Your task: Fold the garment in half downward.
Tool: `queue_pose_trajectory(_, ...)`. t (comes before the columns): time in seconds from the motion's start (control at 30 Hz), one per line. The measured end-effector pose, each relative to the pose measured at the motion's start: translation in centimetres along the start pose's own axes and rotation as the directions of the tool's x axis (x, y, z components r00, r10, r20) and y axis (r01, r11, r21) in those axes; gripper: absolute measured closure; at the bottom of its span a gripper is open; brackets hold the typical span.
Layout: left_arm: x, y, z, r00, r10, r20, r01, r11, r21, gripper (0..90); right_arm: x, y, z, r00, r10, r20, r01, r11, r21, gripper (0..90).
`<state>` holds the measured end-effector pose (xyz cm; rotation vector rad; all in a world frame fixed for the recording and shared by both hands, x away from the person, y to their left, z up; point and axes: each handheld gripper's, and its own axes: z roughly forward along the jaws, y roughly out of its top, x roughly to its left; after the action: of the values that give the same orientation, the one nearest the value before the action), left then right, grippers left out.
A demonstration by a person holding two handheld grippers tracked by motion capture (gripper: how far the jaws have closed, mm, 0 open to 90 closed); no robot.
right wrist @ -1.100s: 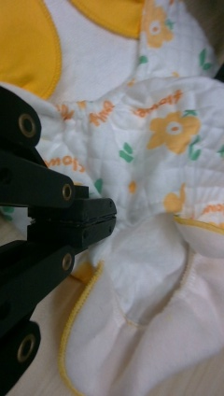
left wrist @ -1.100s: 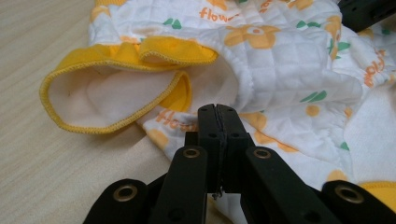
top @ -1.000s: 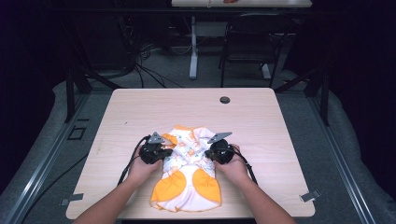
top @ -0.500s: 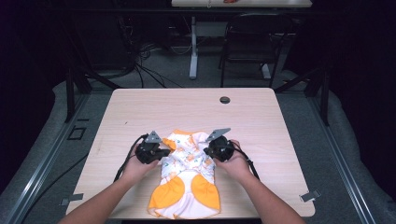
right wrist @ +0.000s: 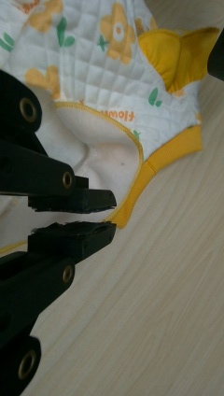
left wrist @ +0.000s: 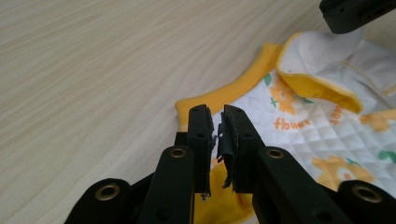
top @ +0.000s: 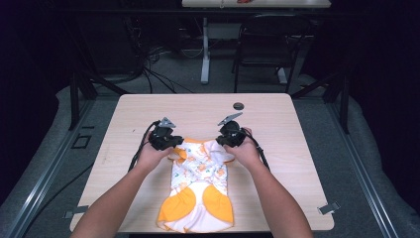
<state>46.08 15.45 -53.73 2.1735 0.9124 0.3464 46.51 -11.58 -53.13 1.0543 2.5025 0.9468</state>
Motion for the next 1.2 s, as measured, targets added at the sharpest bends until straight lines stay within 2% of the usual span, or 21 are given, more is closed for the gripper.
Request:
queue_pose_trajectory(0.13, 0.4, -0.2, 1.0, 1.0000, -0.001, -0.009, 0.001, 0.9999, 0.012, 78.1, -0.1, -0.2, 1.1, 0.9999, 0.003, 0.010, -0.003, 0.999, 0.045, 79.6)
queue_pose_trajectory(0.17, 0.6, -0.4, 1.3, 0.9999, -0.007, -0.008, 0.007, 0.9997, 0.025, 77.1, 0.0, -0.3, 1.4, 0.9997, 0.023, 0.011, -0.023, 0.999, 0.034, 78.9)
queue_pose_trajectory(0.3, 1.0, -0.9, 2.0, 0.9995, -0.025, -0.019, 0.026, 0.9983, 0.052, 73.5, -0.2, -0.7, 1.9, 0.9991, 0.040, 0.013, -0.041, 0.998, 0.051, 76.2)
queue_pose_trajectory(0.57, 1.0, -1.2, 2.7, 0.9987, -0.035, -0.036, 0.038, 0.9971, 0.066, 63.7, -0.5, -1.9, 2.9, 0.9965, 0.083, -0.012, -0.082, 0.994, 0.067, 70.4)
queue_pose_trajectory(0.73, 0.9, -1.8, 3.2, 0.9987, -0.045, -0.025, 0.047, 0.9956, 0.081, 59.3, -0.8, -1.9, 2.9, 0.9959, 0.090, -0.012, -0.089, 0.993, 0.074, 64.3)
queue_pose_trajectory(0.87, 1.0, -2.1, 3.2, 0.9980, -0.058, -0.024, 0.059, 0.9967, 0.056, 59.1, -1.0, -1.9, 2.9, 0.9946, 0.102, -0.015, -0.101, 0.992, 0.079, 60.4)
queue_pose_trajectory(1.1, 0.8, -2.0, 3.2, 0.9986, -0.044, -0.028, 0.046, 0.9966, 0.069, 60.8, -0.9, -1.7, 2.9, 0.9933, 0.112, -0.026, -0.111, 0.992, 0.058, 59.6)
queue_pose_trajectory(1.2, 0.7, -2.0, 3.2, 0.9991, -0.039, -0.015, 0.040, 0.9967, 0.071, 66.5, -0.9, -1.8, 3.0, 0.9943, 0.102, -0.029, -0.100, 0.993, 0.062, 59.7)
